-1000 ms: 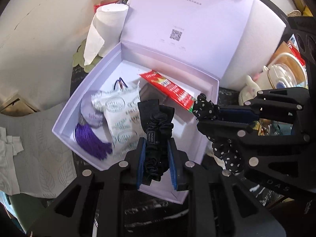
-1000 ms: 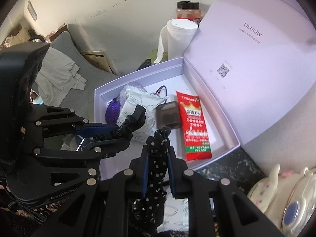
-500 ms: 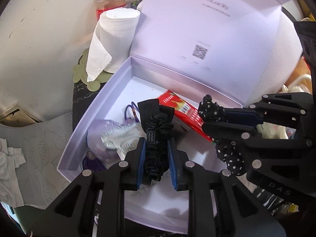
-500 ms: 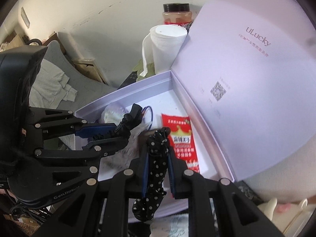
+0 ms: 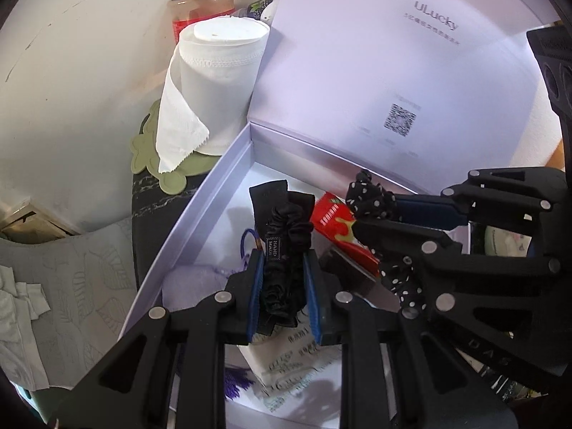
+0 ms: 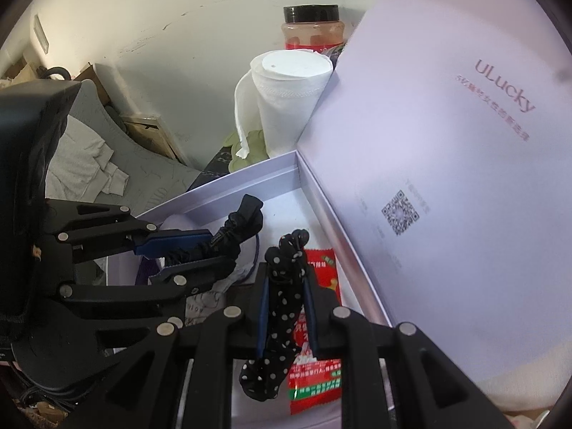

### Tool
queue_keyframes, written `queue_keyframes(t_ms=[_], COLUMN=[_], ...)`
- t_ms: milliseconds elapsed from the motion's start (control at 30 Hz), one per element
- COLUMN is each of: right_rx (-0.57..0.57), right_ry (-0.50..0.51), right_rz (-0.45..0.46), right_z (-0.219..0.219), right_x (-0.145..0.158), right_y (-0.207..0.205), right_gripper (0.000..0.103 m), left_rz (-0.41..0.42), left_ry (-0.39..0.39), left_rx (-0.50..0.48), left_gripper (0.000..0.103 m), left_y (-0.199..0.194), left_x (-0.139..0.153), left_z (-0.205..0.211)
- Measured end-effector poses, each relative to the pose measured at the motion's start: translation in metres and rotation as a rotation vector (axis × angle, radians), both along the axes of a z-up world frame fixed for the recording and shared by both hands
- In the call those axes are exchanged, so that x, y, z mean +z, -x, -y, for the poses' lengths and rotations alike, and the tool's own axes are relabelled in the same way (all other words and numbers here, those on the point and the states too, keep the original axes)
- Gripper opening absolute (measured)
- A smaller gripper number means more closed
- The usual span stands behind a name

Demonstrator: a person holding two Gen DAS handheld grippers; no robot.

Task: Organize objects
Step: 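Open the left tool releasing the black scrunchie while the right tool releases the polka-dot one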

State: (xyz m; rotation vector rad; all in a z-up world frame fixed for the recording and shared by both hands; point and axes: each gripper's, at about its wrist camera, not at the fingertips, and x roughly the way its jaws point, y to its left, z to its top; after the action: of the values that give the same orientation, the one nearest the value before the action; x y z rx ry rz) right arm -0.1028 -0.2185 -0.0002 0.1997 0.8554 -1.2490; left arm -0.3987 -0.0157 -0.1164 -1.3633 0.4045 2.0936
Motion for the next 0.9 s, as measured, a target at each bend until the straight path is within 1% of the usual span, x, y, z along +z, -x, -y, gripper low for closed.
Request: queue_keyframes(t_ms=[133,300,533,633,700,800,867,900], right_rx=[0.013,0.013,0.009,0.005,-0.004,-0.012,-0.021,-0.02], right_ry=[0.011,0.005,-0.003,0.005,0.003,-0.001,-0.005,-0.006], right_rz=[-0.019,-0.033,-0.054,-0.061,-0.069,-0.078,-0.072,-0.068], right_z=[0.004,0.011,0.017,0.017,0.018,0.018,0.018,0.017], right_x=[-0.002,-0.007,-0.015,-0.015,-0.015,-0.015,-0.014,-0.013], right_y=[-0.002,-0.003,-0.006,-0.006,-0.005,-0.004,-0.002,-0.002], right_gripper=[0.016,0.017,0.019,0.019,0.019,0.02,0.02,0.021], left_rz=[0.002,0.03,0.034,0.03,0.033,0.039,0.032,0.026], left_ry=[0.01,0.02,0.008,0.014,0.015,0.008,0.0,-0.001], left_rx=[-0.003,0.016,0.026,0.039,0.047,0.057,0.064,0.066], left_gripper=[0.021,0.021,0.021,0.026,0.027,0.034,0.049,0.052], left_y=[0.009,0.017,0.02,0.02,0.02,0.02,0.018,0.017], left_x=[-0.009,-0.022,-0.027,-0.028,-0.028,-0.026,-0.022,-0.02], left_z=[-0.001,0.004,0.007,0.008,0.009,0.011,0.013,0.013])
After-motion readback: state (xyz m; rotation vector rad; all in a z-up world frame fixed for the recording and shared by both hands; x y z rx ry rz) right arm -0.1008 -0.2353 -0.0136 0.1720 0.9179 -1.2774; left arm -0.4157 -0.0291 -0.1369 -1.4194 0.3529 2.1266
